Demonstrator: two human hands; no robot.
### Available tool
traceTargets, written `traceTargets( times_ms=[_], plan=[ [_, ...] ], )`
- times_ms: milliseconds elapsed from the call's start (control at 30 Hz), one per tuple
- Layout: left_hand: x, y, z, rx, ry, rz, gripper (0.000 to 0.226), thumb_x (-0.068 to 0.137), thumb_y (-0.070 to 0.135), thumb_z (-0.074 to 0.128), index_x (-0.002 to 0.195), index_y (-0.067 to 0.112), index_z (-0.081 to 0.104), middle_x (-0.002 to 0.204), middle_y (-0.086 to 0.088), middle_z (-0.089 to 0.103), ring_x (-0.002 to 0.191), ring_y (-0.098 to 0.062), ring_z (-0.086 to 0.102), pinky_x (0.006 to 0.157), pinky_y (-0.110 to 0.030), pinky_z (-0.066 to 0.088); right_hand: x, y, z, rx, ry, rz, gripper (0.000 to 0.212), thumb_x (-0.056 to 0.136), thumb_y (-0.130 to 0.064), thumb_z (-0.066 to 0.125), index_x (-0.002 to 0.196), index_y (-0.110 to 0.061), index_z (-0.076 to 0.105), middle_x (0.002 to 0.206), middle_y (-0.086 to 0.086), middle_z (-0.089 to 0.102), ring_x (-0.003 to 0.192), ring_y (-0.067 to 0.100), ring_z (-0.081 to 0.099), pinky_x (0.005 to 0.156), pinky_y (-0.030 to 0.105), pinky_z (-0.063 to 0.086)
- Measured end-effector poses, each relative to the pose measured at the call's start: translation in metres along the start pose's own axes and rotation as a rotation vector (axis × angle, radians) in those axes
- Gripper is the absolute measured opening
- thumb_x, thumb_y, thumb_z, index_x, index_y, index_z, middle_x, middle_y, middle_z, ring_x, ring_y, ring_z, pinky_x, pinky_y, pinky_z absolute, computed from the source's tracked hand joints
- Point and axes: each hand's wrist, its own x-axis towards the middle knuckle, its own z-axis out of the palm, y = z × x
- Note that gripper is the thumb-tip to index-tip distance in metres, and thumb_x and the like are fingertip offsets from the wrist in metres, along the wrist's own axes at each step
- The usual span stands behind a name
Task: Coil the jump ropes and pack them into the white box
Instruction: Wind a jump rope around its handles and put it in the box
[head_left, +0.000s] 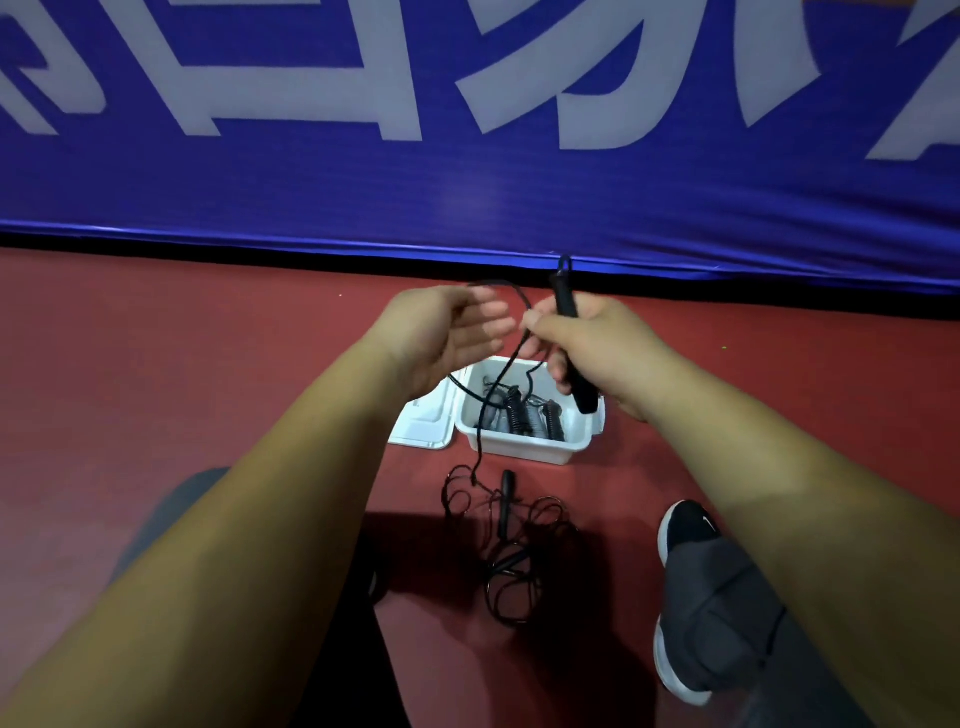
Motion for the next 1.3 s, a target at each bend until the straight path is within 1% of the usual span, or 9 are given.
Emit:
traceTargets(
  times_ms=[100,233,400,600,767,867,1067,1167,1300],
  plan=[
    [-0.007,-0.009,0.003,0.432,-0.125,-0.052,0.038,0.098,-0.004,0.04,0.124,0.005,0.066,0.118,-0.011,0.078,0.107,-0.027,0.076,0.094,-0.039,0.057,0.001,-0.012,-0.004,0.124,0.098,-0.1,0.008,0.106,-0.02,0.065,0.101,-0.014,0.067,0.086,0.005,0.079,0.05,0.017,0.053,0.053,0.033,0.047],
    [-0.01,-0.027,0.0,1.048,-0.295,-0.082,0.021,0.096,0.01,0.066,0.112,0.017,0.078,0.115,-0.003,0.079,0.1,-0.014,0.065,0.081,-0.029,0.046,0.005,-0.021,-0.017,0.253,0.274,-0.194,0.006,0.107,-0.022,0.064,0.105,-0.017,0.061,0.09,0.004,0.079,0.049,0.017,0.053,0.051,0.031,0.05],
    [-0.003,-0.03,-0.001,0.86,-0.21,-0.057,0.023,0.109,0.012,0.053,0.115,0.0,0.072,0.108,-0.012,0.08,0.089,-0.025,0.069,0.066,-0.024,0.057,0.012,-0.013,-0.025,0.229,0.383,-0.018,0.006,0.107,-0.026,0.061,0.107,-0.02,0.061,0.099,0.002,0.082,0.049,0.014,0.054,0.05,0.028,0.051],
    [-0.006,-0.014,0.006,0.364,-0.132,0.028,0.021,0.111,0.016,0.052,0.12,0.0,0.063,0.107,-0.012,0.079,0.093,-0.024,0.078,0.081,-0.033,0.065,0.002,0.01,-0.017,-0.179,-0.004,0.399,0.023,0.102,-0.01,0.059,0.119,-0.02,0.07,0.113,0.008,0.074,0.078,0.021,0.067,0.062,0.033,0.057],
    [-0.006,-0.005,0.006,0.102,-0.053,0.066,0.023,0.11,0.018,0.053,0.116,-0.002,0.064,0.102,-0.013,0.079,0.098,-0.025,0.079,0.085,-0.035,0.065,-0.001,0.022,-0.007,-0.172,-0.126,0.353,0.015,0.102,-0.017,0.07,0.116,-0.013,0.074,0.11,0.013,0.078,0.081,0.024,0.073,0.092,0.048,0.063],
    [-0.002,-0.003,0.006,0.012,-0.043,0.07,0.03,0.112,0.024,0.051,0.117,-0.002,0.064,0.107,-0.014,0.078,0.104,-0.027,0.078,0.088,-0.038,0.065,-0.001,0.017,-0.006,-0.15,-0.099,0.25,0.013,0.105,-0.023,0.066,0.108,-0.013,0.074,0.098,0.009,0.082,0.082,0.024,0.074,0.096,0.049,0.061],
    [-0.003,-0.01,0.007,0.328,-0.138,0.083,0.036,0.093,-0.006,0.046,0.124,0.004,0.062,0.11,-0.011,0.079,0.112,-0.029,0.074,0.109,-0.048,0.053,0.0,0.005,-0.005,0.05,-0.029,0.109,0.014,0.108,-0.017,0.062,0.107,-0.007,0.07,0.085,0.011,0.08,0.069,0.027,0.071,0.069,0.04,0.061],
    [-0.006,-0.021,0.007,0.659,-0.26,0.102,0.042,0.075,0.005,0.056,0.113,0.013,0.069,0.107,-0.009,0.077,0.113,-0.026,0.07,0.114,-0.051,0.045,0.002,0.002,-0.005,0.125,0.016,0.074,0.014,0.109,-0.014,0.058,0.103,-0.006,0.069,0.077,0.01,0.076,0.064,0.027,0.07,0.065,0.04,0.062],
    [-0.004,-0.031,0.004,0.797,-0.358,0.092,0.019,0.083,0.013,0.066,0.096,0.024,0.074,0.108,-0.008,0.077,0.115,-0.02,0.07,0.112,-0.046,0.049,0.005,0.0,-0.005,0.199,0.088,0.049,0.014,0.109,-0.011,0.056,0.103,-0.003,0.067,0.071,0.01,0.072,0.06,0.029,0.07,0.067,0.045,0.065]
  ],
)
